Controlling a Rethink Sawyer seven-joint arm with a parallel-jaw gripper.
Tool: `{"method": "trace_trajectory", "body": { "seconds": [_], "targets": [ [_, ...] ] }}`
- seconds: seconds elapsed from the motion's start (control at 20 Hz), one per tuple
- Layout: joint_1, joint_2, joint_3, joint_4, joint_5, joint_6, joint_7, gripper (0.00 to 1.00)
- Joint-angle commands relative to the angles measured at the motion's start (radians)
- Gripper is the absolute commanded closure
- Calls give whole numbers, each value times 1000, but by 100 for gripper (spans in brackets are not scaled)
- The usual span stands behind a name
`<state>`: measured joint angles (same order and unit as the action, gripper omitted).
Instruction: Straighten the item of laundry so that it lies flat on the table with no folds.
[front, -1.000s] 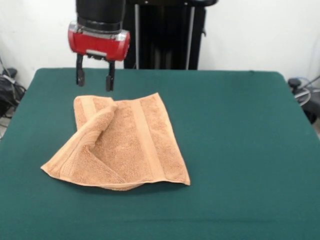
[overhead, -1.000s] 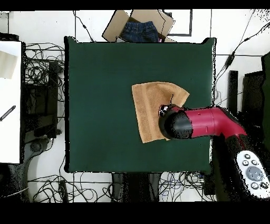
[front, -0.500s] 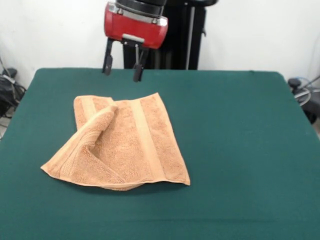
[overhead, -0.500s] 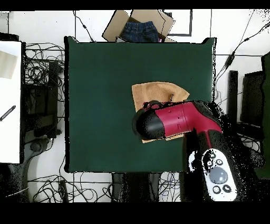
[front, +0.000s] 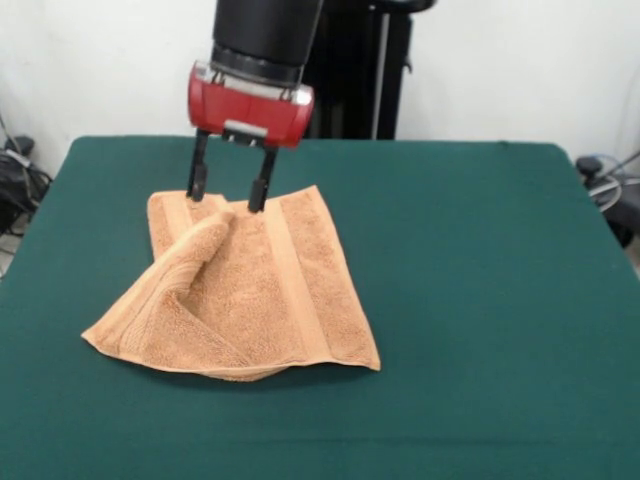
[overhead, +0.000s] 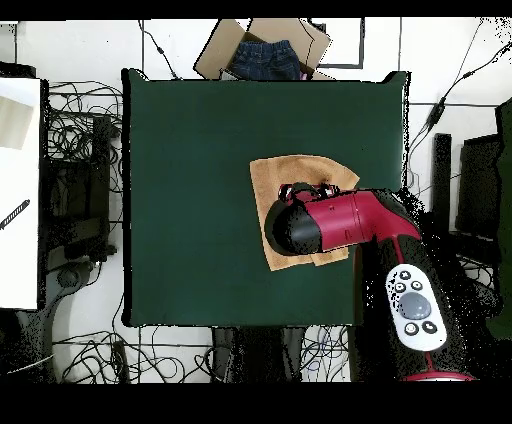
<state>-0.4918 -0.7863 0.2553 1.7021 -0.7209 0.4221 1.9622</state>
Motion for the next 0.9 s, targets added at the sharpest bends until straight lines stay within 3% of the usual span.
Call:
{"method": "trace_trajectory", "body": {
  "seconds": [0.05,0.3,0.5,0.9],
  "targets": [
    [48,98,-96,-17,-6,-82,199,0],
    [129,119,-177,-38,20,-99,253,0],
    [-11,167,-5,37,196,-35,138,0],
    [-49,193,51,60,289,-3,46,0]
  ]
}}
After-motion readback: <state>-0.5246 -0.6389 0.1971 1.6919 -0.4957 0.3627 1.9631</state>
